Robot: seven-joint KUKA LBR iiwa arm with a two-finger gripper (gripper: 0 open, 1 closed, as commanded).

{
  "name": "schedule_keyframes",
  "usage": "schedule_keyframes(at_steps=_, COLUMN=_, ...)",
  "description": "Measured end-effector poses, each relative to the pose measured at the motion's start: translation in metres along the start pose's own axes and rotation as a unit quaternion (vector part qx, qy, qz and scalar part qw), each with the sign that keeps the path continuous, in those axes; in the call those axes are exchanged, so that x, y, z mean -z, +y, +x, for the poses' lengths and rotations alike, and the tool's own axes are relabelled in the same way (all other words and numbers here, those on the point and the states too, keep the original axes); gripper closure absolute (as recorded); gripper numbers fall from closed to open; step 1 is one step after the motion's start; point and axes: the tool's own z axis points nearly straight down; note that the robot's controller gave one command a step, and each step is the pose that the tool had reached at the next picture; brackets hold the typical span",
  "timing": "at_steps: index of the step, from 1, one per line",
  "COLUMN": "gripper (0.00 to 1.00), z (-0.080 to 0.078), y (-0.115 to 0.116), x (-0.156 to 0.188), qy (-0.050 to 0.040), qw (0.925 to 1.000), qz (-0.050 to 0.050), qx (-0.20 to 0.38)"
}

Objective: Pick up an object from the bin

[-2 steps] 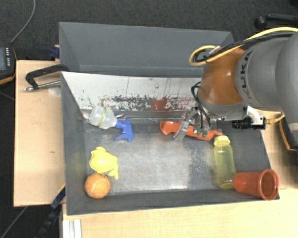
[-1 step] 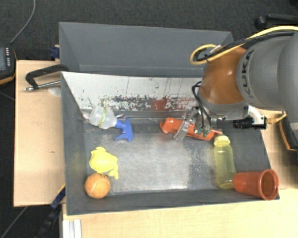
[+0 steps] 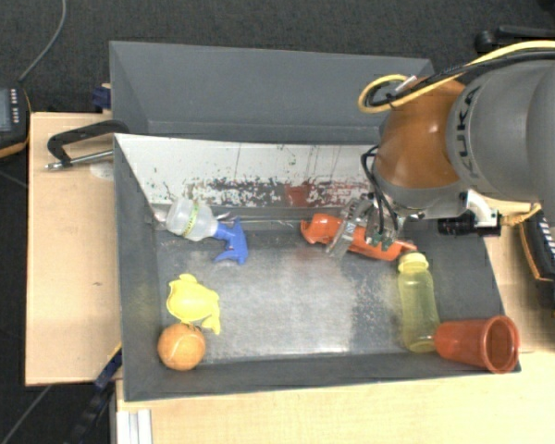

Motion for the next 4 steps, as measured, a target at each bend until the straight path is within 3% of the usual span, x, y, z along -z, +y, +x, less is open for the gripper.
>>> schedule_keyframes(at_steps=4, gripper=1.0, z=-0.002, y=0.001, x=0.053, qy=-0.0037, qw=1.0, qz=-0.001, qx=0.0)
